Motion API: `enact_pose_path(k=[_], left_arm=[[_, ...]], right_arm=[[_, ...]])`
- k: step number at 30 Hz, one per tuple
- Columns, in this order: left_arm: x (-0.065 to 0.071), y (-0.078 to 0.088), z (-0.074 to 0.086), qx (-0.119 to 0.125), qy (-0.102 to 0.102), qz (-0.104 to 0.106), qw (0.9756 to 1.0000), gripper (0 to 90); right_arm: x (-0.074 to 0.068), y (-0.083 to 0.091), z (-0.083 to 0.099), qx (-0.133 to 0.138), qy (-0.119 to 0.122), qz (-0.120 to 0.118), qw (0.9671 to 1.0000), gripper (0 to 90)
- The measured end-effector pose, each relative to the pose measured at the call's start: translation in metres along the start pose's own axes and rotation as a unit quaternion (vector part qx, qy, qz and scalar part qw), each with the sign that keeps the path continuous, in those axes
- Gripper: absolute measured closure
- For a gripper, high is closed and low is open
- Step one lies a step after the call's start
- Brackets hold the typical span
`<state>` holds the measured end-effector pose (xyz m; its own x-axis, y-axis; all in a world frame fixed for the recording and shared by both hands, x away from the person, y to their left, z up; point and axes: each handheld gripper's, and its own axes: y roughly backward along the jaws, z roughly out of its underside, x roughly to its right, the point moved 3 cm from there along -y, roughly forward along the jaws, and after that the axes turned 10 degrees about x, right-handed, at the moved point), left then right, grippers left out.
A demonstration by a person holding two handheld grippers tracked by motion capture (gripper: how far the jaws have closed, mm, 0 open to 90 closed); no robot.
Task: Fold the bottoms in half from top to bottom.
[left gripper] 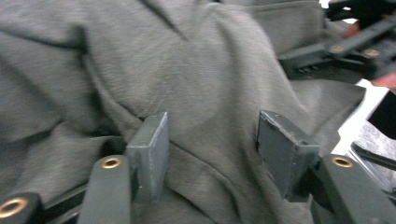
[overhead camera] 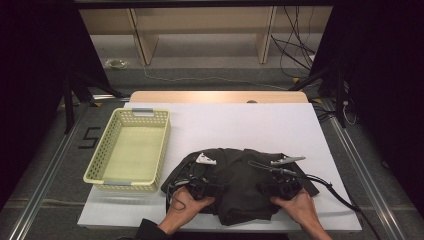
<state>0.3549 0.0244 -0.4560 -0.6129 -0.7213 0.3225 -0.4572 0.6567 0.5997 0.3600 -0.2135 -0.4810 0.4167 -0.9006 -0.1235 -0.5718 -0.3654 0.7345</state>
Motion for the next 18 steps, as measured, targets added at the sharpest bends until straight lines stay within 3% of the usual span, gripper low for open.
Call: enact_pose_path(k=[1,2,3,4,8,15,18], left_arm=[[-0.003,-0.001,0.000,-0.005,0.007,0.000,1.0000,41.1],[-0.003,-0.003,0.000,-0.005,0.011,-0.005,0.9999,38.5],[-0.003,-0.003,0.000,-0.005,0.011,-0.005,0.9999,36.9],[-0.003,-0.004,0.001,-0.007,0.004,-0.024,0.9997,34.5],[-0.005,-0.003,0.001,-0.003,0.009,-0.046,0.9989,27.6],[-0.014,-0.007,0.008,-0.022,0.040,-0.057,0.9973,23.5],[-0.018,-0.010,0.010,-0.026,0.055,-0.050,0.9969,22.4]], right_arm=[[0.000,0.000,0.000,0.000,0.000,0.000,1.0000,29.7],[0.003,-0.003,0.001,-0.001,-0.021,-0.011,0.9997,28.6],[0.005,-0.003,0.001,-0.003,-0.026,-0.014,0.9995,28.1],[0.006,-0.004,0.001,-0.003,-0.033,-0.015,0.9994,27.8],[0.007,-0.005,0.001,-0.001,-0.031,-0.012,0.9995,26.5],[0.006,-0.008,0.001,-0.003,-0.031,-0.011,0.9995,25.4],[0.006,-0.008,0.001,-0.003,-0.030,-0.011,0.9995,25.5]])
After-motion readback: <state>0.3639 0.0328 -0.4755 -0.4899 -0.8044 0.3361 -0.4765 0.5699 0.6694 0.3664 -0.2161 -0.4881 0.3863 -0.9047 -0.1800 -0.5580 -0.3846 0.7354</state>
